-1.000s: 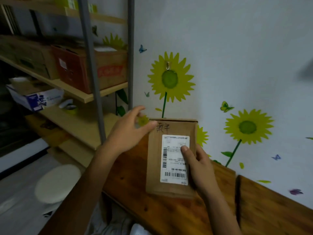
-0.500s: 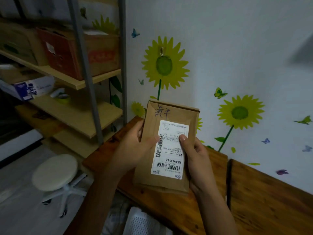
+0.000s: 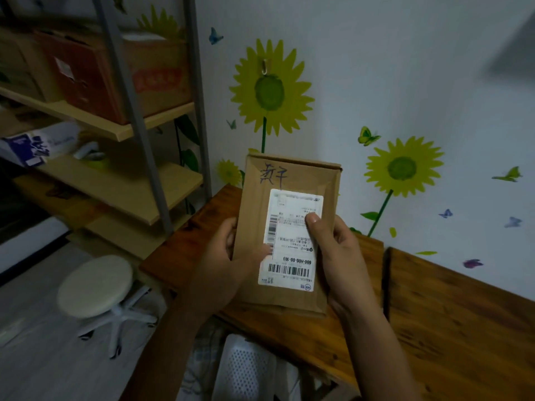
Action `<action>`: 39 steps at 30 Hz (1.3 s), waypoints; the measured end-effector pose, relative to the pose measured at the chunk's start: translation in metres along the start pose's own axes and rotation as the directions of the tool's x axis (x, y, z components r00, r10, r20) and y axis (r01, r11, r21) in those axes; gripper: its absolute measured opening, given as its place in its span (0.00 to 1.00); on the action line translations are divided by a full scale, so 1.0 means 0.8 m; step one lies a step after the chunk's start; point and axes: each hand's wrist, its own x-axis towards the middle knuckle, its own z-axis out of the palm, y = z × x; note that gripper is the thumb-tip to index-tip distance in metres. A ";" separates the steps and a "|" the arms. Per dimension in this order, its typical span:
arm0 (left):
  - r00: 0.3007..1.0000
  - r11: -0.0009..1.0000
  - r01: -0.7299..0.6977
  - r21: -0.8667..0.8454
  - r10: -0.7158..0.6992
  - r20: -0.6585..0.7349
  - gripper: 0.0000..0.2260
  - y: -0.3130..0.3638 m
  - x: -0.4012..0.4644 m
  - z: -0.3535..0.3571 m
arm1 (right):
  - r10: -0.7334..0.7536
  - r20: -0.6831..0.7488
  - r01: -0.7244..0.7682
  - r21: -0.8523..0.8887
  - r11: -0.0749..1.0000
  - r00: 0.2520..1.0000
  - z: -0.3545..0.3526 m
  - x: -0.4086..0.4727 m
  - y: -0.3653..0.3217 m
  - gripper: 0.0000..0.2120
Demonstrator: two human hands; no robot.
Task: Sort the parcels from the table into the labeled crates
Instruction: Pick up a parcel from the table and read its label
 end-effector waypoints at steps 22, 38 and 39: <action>0.995 0.994 0.084 -0.063 -0.080 0.053 0.12 -0.015 0.011 0.116 | 0.117 -0.170 -0.120 -0.006 0.993 0.978 -0.112 -0.047 0.042 0.12; 0.773 0.996 0.083 -0.045 -0.036 0.633 0.11 0.062 -0.095 0.626 | -0.076 -0.817 -0.025 -0.110 0.994 0.572 -0.528 -0.239 -0.066 0.13; 0.718 0.998 0.061 -0.010 -0.037 0.695 0.11 0.070 -0.121 0.678 | -0.093 -0.860 -0.019 -0.119 0.993 0.501 -0.572 -0.268 -0.079 0.13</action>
